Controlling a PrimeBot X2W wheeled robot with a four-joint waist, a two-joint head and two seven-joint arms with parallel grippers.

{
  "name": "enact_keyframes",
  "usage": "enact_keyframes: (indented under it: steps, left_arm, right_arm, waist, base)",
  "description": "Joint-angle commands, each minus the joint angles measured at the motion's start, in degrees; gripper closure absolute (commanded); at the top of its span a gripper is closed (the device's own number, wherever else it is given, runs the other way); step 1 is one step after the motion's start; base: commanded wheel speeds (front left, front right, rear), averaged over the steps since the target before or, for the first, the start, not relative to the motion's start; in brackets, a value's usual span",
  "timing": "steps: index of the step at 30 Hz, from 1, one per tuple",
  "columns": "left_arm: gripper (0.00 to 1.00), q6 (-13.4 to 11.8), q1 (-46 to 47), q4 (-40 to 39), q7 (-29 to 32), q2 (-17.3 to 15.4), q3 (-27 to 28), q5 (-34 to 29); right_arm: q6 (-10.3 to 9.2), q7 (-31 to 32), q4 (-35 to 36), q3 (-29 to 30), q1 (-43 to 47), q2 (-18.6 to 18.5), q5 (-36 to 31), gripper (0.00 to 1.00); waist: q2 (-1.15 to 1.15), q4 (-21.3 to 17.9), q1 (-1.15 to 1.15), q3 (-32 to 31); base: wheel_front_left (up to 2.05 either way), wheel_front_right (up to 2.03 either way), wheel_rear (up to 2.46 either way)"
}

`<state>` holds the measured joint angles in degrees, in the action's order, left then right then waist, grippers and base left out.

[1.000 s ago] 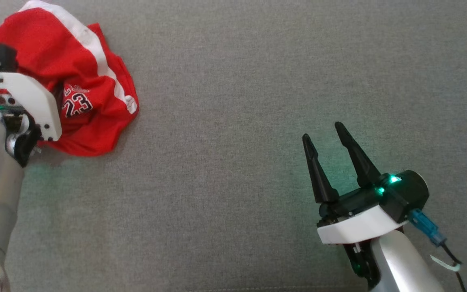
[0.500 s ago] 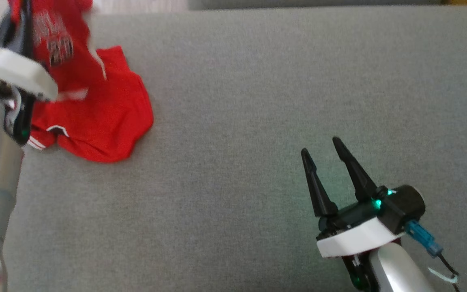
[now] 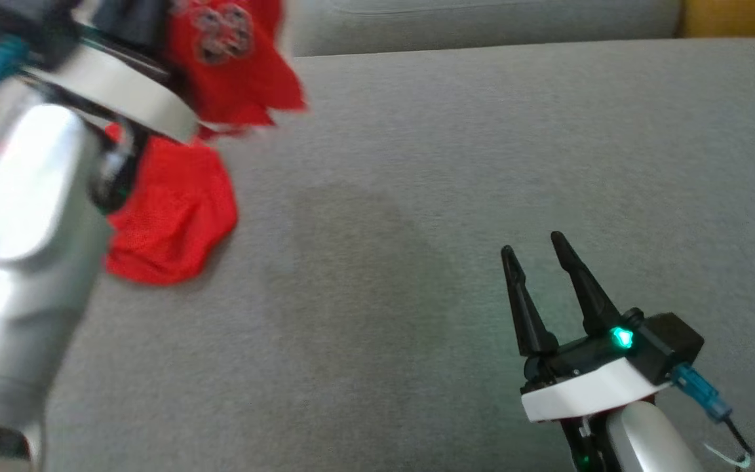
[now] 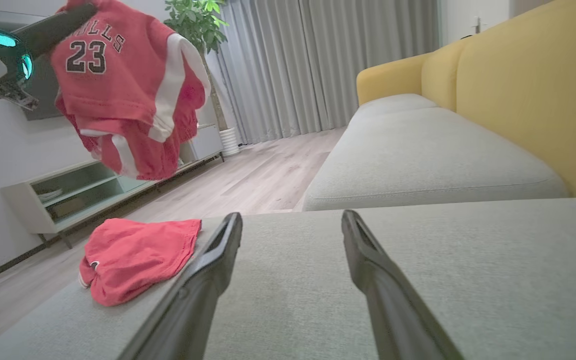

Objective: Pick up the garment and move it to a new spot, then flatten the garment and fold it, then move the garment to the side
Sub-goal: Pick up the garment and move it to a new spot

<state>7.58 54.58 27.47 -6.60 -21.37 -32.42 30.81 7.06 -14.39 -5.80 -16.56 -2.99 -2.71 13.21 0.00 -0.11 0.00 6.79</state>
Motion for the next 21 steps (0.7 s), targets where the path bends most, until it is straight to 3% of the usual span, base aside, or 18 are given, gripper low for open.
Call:
enact_keyframes:
  steps: [1,9,16,17,18,21]
  left_arm:
    - [1.00,-0.1,1.4,-2.4,0.4,-1.3,1.0,0.3]
    - [1.00,-0.1,-1.9,-6.5,2.5,2.4,-4.8,0.6]
    - [1.00,-0.1,-0.5,-1.9,4.0,7.0,-9.9,-0.8]
    - [0.54,-0.1,-0.3,-0.3,4.6,7.2,-11.0,-1.2]
    - [0.00,-0.1,-0.1,1.1,5.0,7.4,-11.9,-1.2]
    - [0.00,-0.1,0.2,3.9,4.9,8.3,-13.0,0.6]
  right_arm:
    - [0.43,-0.6,2.3,-1.1,-2.0,-0.2,0.5,0.00]
    - [0.43,-0.6,4.1,-0.9,-3.9,-0.2,2.5,0.00]
    - [0.43,-0.6,5.3,-1.6,-5.3,-0.2,5.5,0.00]
    - [0.43,-0.6,5.5,-1.7,-5.6,-0.2,5.9,0.00]
    - [0.43,-0.6,5.6,-1.8,-5.8,-0.2,6.2,0.00]
    - [0.43,-0.6,6.0,-1.9,-6.0,-0.2,7.1,0.00]
  waist:
    - [0.00,-2.0,0.00,0.2]
    - [0.00,-12.0,0.00,3.3]
    - [0.00,-20.5,0.00,7.3]
    - [0.00,-21.4,0.00,7.7]
    - [0.00,-22.1,0.00,8.1]
    - [0.00,-23.1,0.00,8.5]
  base:
    - [0.00,0.00,0.00]
    - [0.00,0.00,0.00]
    - [0.00,0.00,0.00]
    - [0.00,0.00,0.00]
    - [0.00,0.00,0.00]
    - [0.00,0.00,0.00]
